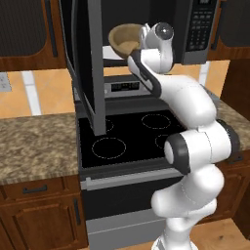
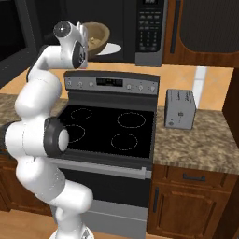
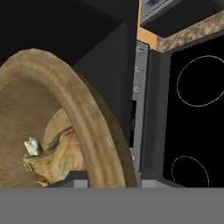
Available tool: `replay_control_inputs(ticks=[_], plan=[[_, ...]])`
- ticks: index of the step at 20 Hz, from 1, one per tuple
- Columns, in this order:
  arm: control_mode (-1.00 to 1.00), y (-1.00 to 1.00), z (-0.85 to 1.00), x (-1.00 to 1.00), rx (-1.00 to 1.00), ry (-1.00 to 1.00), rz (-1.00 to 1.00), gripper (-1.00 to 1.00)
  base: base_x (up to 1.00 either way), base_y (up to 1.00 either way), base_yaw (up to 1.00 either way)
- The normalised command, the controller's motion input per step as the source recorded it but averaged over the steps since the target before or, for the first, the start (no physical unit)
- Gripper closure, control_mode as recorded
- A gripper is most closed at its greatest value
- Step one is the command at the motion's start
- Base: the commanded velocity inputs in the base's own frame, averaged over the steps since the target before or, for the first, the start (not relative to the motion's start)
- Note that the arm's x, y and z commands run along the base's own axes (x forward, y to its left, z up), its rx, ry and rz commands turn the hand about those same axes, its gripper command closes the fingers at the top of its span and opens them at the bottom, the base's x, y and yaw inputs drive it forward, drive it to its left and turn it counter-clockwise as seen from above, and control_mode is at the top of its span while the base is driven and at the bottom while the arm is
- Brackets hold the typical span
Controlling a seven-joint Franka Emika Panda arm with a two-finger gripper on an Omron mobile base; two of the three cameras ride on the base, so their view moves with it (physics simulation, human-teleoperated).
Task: Pick the onion from the sink and place it in the bowl. Then pick the bowl and place it in the microwave. Then close the microwave door and press the start button.
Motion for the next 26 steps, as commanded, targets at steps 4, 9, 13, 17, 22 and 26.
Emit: replay_control_inputs(ticks=[4, 9, 13, 17, 22, 26], plan=[[-1.00, 0.02, 0.04, 0.83, 0.00, 0.00, 0.00, 1.00, 0.00, 0.00, 0.00], [-1.00, 0.04, -0.15, 0.59, 0.00, 0.00, 0.00, 1.00, 0.00, 0.00, 0.00], [-1.00, 0.01, 0.00, -0.24, 0.00, -0.06, 0.00, -1.00, 0.00, 0.00, 0.00], [-1.00, 0.00, -0.06, -0.94, 0.00, -0.19, 0.00, -1.00, 0.00, 0.00, 0.00], [-1.00, 0.00, -0.23, -0.88, 0.00, -0.18, 0.00, -1.00, 0.00, 0.00, 0.00], [-1.00, -0.02, -0.09, -1.00, 0.01, -0.26, 0.01, -1.00, 0.00, 0.00, 0.00]])
